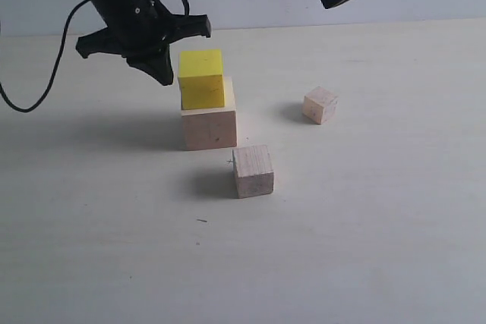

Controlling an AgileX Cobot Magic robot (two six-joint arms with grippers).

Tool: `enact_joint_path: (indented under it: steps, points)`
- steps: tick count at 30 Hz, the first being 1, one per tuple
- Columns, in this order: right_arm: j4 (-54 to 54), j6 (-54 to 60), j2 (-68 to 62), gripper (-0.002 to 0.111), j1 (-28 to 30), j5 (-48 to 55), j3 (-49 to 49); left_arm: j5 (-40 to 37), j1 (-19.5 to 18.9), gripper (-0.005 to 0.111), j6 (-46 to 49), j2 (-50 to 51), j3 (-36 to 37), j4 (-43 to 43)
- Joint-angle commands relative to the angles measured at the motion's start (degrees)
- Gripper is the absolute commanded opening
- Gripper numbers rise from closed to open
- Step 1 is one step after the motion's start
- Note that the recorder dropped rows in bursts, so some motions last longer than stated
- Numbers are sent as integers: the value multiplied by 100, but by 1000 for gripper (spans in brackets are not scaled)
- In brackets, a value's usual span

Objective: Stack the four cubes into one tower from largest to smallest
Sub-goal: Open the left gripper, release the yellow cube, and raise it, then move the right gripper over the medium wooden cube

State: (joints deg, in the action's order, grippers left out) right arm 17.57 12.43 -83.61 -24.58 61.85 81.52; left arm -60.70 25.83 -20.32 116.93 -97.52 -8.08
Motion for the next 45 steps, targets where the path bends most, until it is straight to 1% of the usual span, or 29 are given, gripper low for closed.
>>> enact_joint_path:
  steps: [1, 3, 4, 5, 7, 8, 9, 11, 12, 13, 14, 15, 16, 17, 20, 22, 24, 28, 30, 33, 35, 37, 39, 40, 42, 44, 45]
  points:
    - [0, 36, 33, 0, -7, -29, 51, -143, -3, 0, -46, -371, 14, 284]
    - [-232, -243, 46, 0, -7, -67, -51, -296, -3, 0, -108, -634, 14, 560]
    - [-459, -541, 102, 0, -7, -268, -305, -304, -3, 0, -136, -845, 128, 678]
    - [-567, -678, 153, 0, -7, -442, -507, -240, -3, 0, -136, -989, 248, 730]
    - [-767, -910, 376, 0, -7, -1109, -1155, 156, -3, 0, -136, -1477, 779, 742]
    - [-768, -1025, 573, 0, -7, -1538, -1569, 499, -3, 0, -136, -1842, 1211, 742]
    - [-736, -1054, 665, 0, -7, -1648, -1739, 758, 9, 0, -136, -2060, 1465, 742]
    - [-668, -1149, 877, 0, -7, -1696, -2172, 1646, 45, 0, 109, -2929, 2439, 742]
    - [-668, -1172, 885, 0, -7, -1669, -2255, 1890, 68, 0, 194, -3162, 2682, 742]
    - [-570, -1243, 885, 0, -7, -1666, -2416, 2285, 139, 0, 347, -3570, 3092, 742]
    - [-468, -1243, 885, 0, -7, -1679, -2517, 2473, 183, 0, 389, -3783, 3311, 745]
    - [-218, -1243, 873, 0, -7, -1827, -2760, 2877, 242, 0, 389, -4197, 3753, 760]
    - [-116, -1243, 846, 0, -7, -1937, -2884, 3062, 273, 0, 364, -4401, 3974, 760]
    - [-4, -1243, 756, 0, -7, -2178, -3078, 3457, 282, 0, 364, -4796, 4415, 760]
    - [291, -1044, 445, 0, -7, -2330, -3131, 4084, 282, 0, 364, -5442, 5060, 760]
    - [692, -871, 266, 0, -7, -2339, -3131, 4253, 282, 0, 364, -5710, 5255, 760]
    - [986, -724, 135, 3, -45, -2398, -3119, 4317, 282, 0, 364, -5904, 5387, 760]
    - [933, -724, -208, 7, -440, -2515, -2873, 4317, 282, 0, 386, -6028, 5427, 808]
    - [731, -828, -401, 7, -694, -2515, -2649, 4330, 282, 0, 386, -6041, 5427, 808]
    - [69, -1680, -745, 7, -1009, -2372, -2208, 4342, 282, 0, 386, -6041, 5427, 808]
    - [-554, -2304, -965, 7, -1148, -2098, -1895, 4309, 282, 0, 375, -6041, 5427, 808]
    - [-978, -2641, -1138, 9, -1236, -1876, -1651, 4309, 282, 0, 375, -6041, 5427, 808]
    - [-1091, -2745, -1275, 14, -1318, -1724, -1450, 4309, 282, 0, 375, -6041, 5427, 808]
    - [-1096, -2746, -1330, 18, -1363, -1667, -1354, 4309, 282, 0, 375, -6041, 5427, 808]
    - [-1103, -2746, -1448, 29, -1450, -1620, -1189, 4297, 282, 0, 385, -6041, 5427, 808]
    - [-1091, -2746, -1542, 44, -1514, -1609, -1087, 4297, 282, 0, 385, -6041, 5427, 808]
    - [-1091, -2746, -1584, 49, -1544, -1628, -1062, 4284, 282, 0, 385, -6041, 5427, 808]
